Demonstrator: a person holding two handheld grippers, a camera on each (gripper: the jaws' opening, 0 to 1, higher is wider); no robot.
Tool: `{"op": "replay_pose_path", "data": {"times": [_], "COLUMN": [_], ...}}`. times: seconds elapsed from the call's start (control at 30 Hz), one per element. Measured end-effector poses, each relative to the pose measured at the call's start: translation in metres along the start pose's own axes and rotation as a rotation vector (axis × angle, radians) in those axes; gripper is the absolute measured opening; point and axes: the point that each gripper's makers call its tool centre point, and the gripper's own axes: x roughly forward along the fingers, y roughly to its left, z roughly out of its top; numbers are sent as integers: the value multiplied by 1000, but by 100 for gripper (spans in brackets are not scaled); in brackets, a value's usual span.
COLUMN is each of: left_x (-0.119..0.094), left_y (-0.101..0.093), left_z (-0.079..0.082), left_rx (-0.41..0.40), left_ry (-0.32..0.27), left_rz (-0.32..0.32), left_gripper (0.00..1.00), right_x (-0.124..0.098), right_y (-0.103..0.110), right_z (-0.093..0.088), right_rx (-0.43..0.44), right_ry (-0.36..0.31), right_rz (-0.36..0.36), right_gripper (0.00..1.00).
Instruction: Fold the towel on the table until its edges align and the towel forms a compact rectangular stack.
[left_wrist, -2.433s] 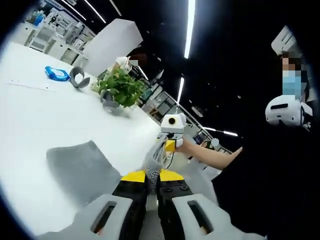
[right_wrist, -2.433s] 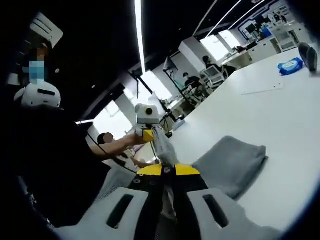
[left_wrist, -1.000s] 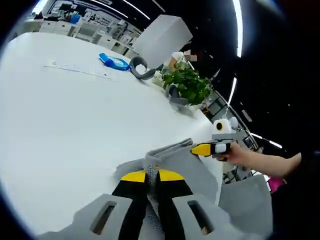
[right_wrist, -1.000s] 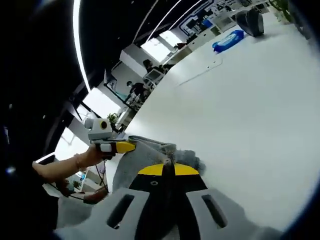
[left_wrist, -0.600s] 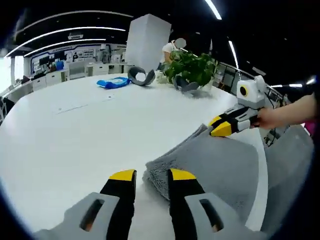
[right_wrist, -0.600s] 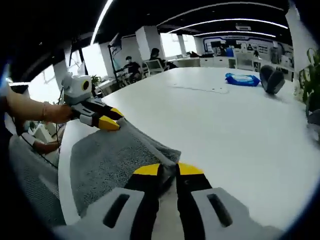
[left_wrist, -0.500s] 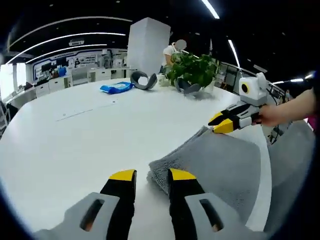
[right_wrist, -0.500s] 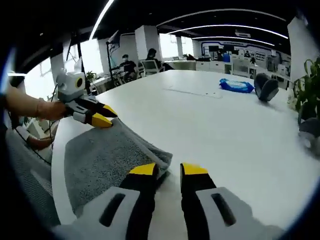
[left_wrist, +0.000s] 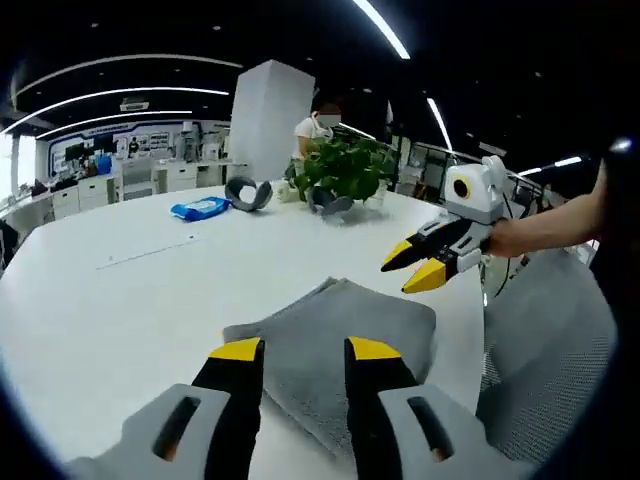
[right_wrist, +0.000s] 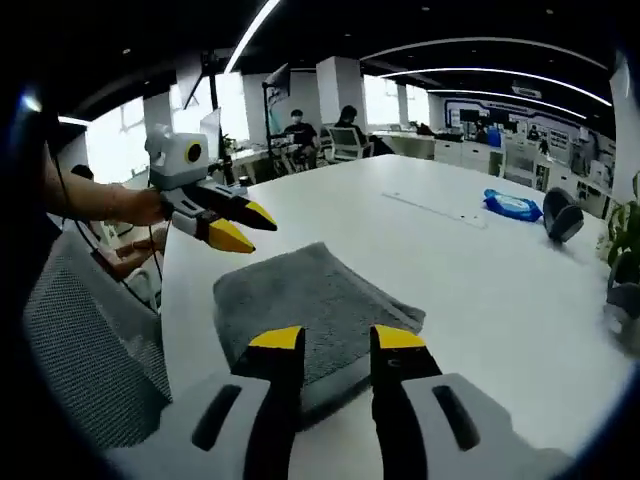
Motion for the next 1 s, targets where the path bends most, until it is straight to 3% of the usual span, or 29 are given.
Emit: {"op": "replay_pose_path", "data": {"times": [0.1, 0.17, 0.23, 0.3, 0.43, 0.57, 0.8, 1.0], "left_x": [4, 6, 8, 11, 12, 12, 15, 14], "left_y": [-14, -14, -16, -17, -15, -20, -20, -23], "left_z": [-20, -39, -53, -55, -64, -66, -70, -72], "left_rx": [-53, -3, 66, 35, -68, -13, -7, -8], "left_ry": [80, 158, 201, 179, 164, 177, 216, 173], "left_rz": [-37, -17, -11, -2, 20, 46, 69, 68], "left_gripper": [32, 32, 31, 31, 31, 30, 29, 27], "right_x": [7, 9, 11, 11, 11, 12, 14, 13], "right_y": [15, 13, 11, 10, 10, 13, 13, 14], "right_z": [-12, -29, -36, -38, -52, -54, -57, -57], "right_rx": [35, 22, 51, 137, 150, 137, 74, 100], "right_ry": [37, 96, 98, 77, 82, 76, 55, 63], "right_rz": [29, 5, -5, -19, -30, -36, -35, -36], "right_gripper": [25, 22, 23, 24, 27, 27, 27, 27]}}
